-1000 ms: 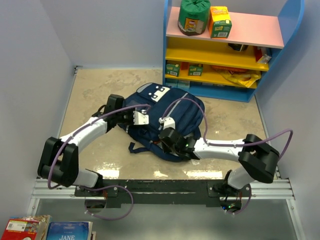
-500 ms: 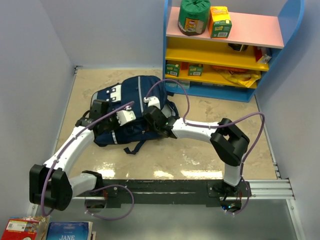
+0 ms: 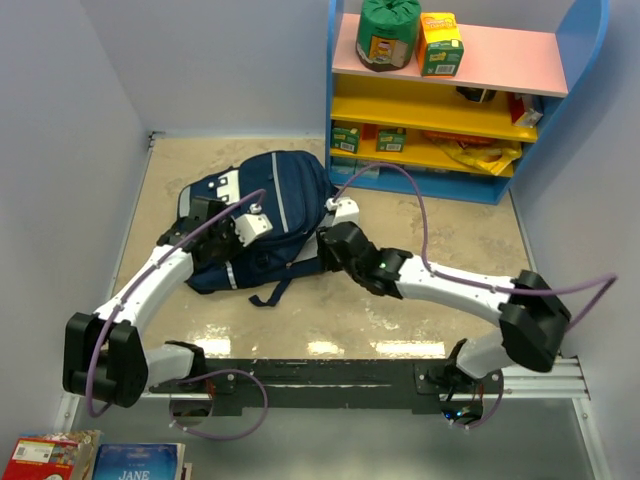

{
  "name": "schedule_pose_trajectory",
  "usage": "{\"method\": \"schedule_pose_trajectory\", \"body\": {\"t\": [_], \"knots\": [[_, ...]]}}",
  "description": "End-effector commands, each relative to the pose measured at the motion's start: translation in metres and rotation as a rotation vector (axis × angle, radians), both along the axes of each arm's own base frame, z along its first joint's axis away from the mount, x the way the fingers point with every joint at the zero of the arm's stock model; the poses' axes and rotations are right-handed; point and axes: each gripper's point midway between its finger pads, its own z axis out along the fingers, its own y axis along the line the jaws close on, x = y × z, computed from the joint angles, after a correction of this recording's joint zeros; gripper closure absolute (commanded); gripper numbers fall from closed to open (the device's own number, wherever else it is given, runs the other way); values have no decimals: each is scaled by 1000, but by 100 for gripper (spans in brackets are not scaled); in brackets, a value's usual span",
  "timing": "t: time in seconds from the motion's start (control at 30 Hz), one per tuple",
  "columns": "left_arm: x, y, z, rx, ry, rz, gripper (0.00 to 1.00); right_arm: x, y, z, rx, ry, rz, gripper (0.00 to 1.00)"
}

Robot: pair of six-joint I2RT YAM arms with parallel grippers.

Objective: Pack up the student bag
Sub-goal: Adjust the student bag at the center of the board.

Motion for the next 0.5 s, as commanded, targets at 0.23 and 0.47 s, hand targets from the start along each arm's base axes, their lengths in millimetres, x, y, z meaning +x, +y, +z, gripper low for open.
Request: {"method": "schedule_pose_trajectory", "body": {"t": [0.23, 0.47], "knots": [[7, -35, 34, -186, 27, 45, 100, -45, 49, -18, 297, 71, 258, 49], [4, -31, 33, -159, 35, 47, 100, -28, 81, -35, 345, 75, 257, 49]]}}
